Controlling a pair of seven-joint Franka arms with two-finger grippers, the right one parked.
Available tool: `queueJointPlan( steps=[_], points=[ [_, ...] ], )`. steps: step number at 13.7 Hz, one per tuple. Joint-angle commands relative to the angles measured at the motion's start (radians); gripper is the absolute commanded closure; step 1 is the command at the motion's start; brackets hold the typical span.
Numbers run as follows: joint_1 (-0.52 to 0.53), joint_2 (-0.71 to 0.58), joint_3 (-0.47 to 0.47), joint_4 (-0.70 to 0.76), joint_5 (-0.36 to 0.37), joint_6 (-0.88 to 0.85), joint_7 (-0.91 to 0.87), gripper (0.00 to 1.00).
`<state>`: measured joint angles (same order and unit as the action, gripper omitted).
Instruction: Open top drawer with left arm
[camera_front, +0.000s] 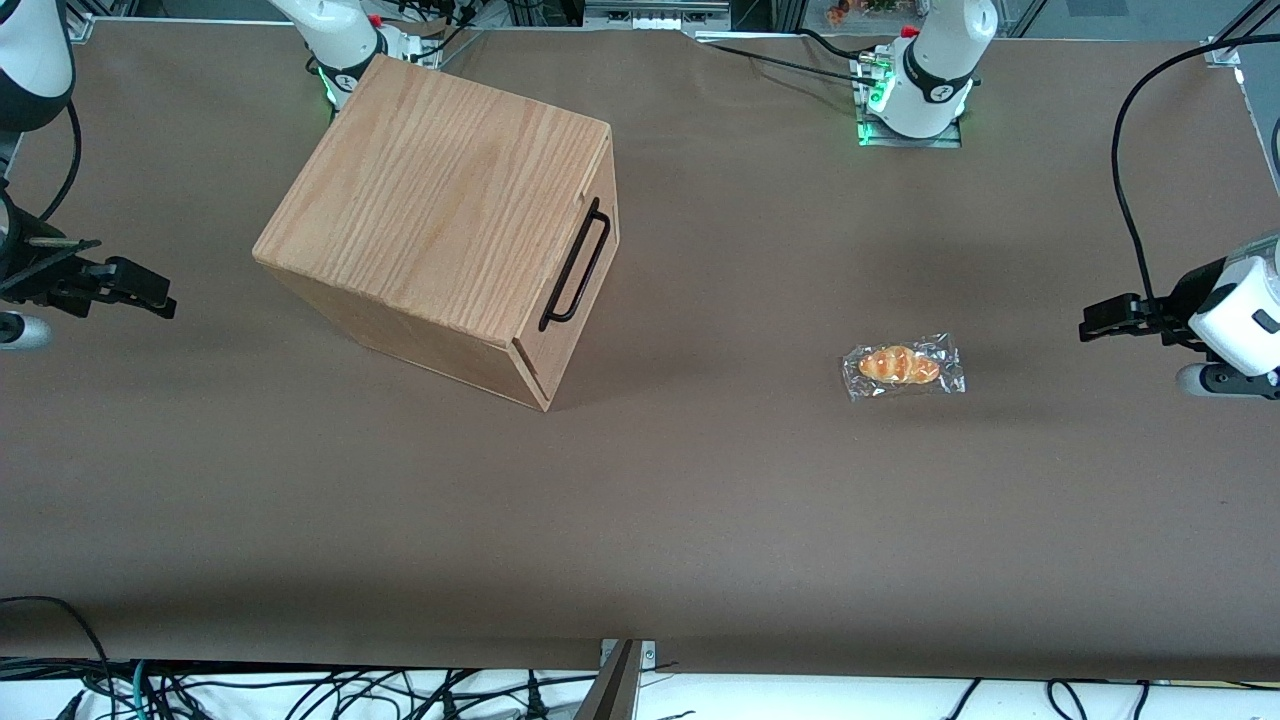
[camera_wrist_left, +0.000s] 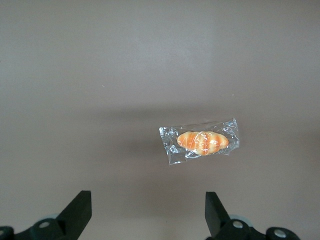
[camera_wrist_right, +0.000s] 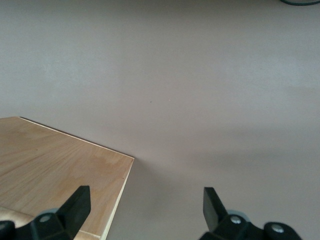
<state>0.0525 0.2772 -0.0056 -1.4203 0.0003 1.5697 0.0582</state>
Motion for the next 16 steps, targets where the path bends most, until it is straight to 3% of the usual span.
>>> queueJointPlan(
  steps=[1,16],
  points=[
    [0.009,-0.003,0.001,0.015,-0.02,-0.031,0.029,0.0],
    [-0.023,0.0,-0.011,0.015,-0.043,-0.031,0.005,0.0]
  ],
)
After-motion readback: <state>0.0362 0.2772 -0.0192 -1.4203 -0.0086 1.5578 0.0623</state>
